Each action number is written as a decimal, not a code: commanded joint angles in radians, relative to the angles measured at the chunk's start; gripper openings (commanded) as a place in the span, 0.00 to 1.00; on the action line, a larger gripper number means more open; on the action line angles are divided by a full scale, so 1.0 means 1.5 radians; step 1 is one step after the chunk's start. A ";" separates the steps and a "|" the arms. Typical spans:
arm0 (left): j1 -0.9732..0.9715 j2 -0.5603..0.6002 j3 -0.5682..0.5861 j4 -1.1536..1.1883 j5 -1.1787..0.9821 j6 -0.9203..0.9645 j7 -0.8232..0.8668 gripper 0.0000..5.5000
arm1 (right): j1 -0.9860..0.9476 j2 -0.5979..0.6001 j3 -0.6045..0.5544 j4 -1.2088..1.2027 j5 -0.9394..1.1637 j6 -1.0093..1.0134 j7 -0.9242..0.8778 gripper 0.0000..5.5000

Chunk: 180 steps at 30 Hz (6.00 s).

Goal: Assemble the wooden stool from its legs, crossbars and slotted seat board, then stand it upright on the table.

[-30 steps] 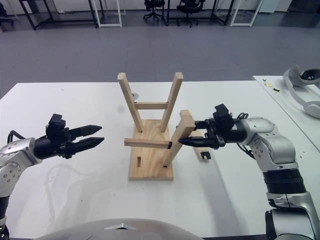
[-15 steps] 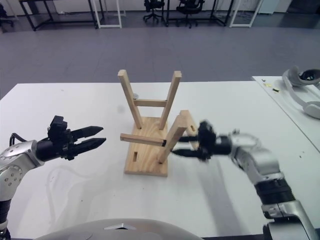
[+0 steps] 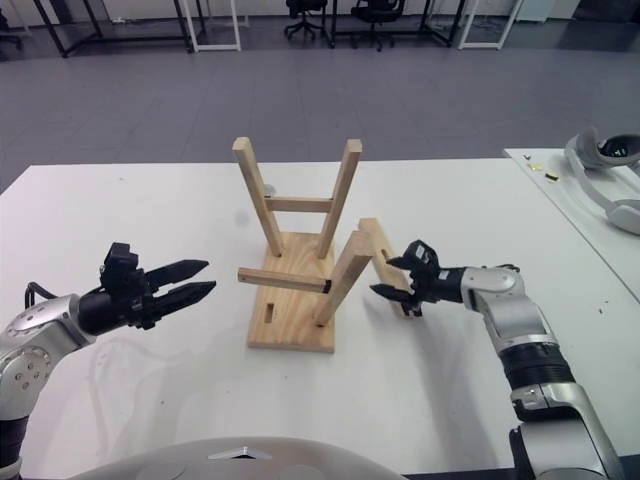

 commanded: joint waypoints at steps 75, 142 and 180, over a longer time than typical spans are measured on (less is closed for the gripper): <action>-0.723 -0.039 0.070 0.287 -0.394 0.329 0.164 0.38 | -0.355 0.099 -0.119 -0.375 0.558 0.483 -0.036 0.38; -0.345 0.189 -0.027 0.203 0.049 -0.044 -0.396 0.37 | -0.399 0.030 -0.155 -0.243 0.426 0.415 0.041 0.82; -0.393 0.134 -0.188 0.208 0.171 -0.147 -0.389 0.37 | -0.341 0.040 -0.145 -0.312 0.423 0.376 0.049 0.82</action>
